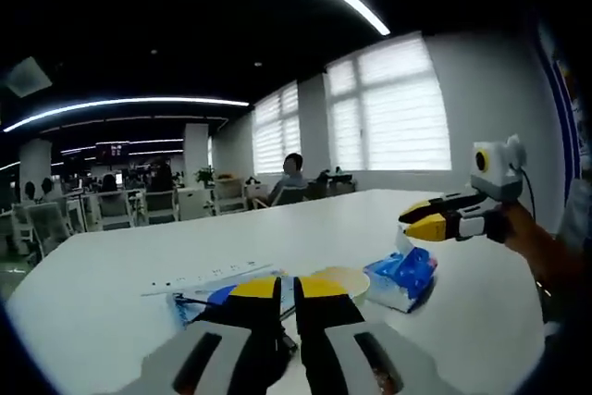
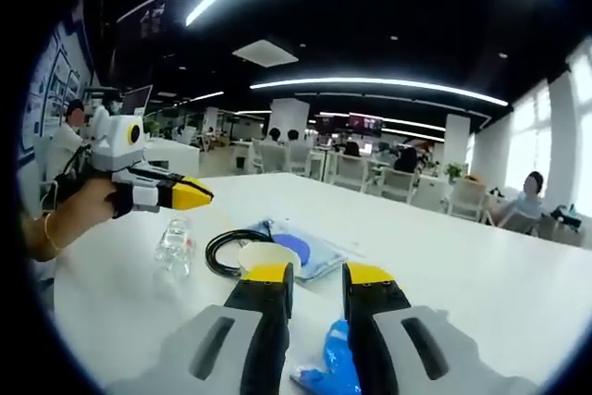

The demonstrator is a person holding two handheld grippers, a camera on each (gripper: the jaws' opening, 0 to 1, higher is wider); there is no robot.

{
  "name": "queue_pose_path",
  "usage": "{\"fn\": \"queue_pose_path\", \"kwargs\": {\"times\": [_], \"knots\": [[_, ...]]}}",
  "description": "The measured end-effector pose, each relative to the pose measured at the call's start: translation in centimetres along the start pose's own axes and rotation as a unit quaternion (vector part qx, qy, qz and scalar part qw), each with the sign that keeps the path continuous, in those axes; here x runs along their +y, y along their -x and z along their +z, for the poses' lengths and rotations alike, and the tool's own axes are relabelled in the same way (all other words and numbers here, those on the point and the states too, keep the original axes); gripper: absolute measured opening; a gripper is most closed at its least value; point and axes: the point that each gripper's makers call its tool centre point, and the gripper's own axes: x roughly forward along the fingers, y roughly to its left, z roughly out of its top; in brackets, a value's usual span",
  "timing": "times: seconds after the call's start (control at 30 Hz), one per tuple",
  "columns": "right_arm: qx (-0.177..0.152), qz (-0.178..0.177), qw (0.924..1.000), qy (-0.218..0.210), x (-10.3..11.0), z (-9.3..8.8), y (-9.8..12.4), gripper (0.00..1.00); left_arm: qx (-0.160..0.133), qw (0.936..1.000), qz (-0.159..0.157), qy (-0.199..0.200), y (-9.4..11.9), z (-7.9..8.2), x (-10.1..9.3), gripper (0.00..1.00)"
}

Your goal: Arrange the tabletop items into an orderly group along one side of the table until the central work area is clear of visible clutter.

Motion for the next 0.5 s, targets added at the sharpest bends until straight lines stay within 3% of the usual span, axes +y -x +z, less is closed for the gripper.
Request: {"fn": "queue_pose_path", "kwargs": {"times": [0.17,0.23,0.5], "knots": [[0.01,0.021,0.9997,0.007,1.0,0.4,-1.1,0.2,0.024,0.9997,0.003,-0.009,0.4,-0.9,1.8,0.06],[0.017,0.029,0.9993,0.015,1.5,0.6,-1.6,0.2,0.053,0.9985,-0.009,-0.015,0.5,-2.0,2.5,0.07],[0.04,0.072,0.9962,0.026,3.5,2.1,-4.1,0.2,0.079,0.9966,0.001,-0.02,0.7,-2.6,5.7,0.07]]}}
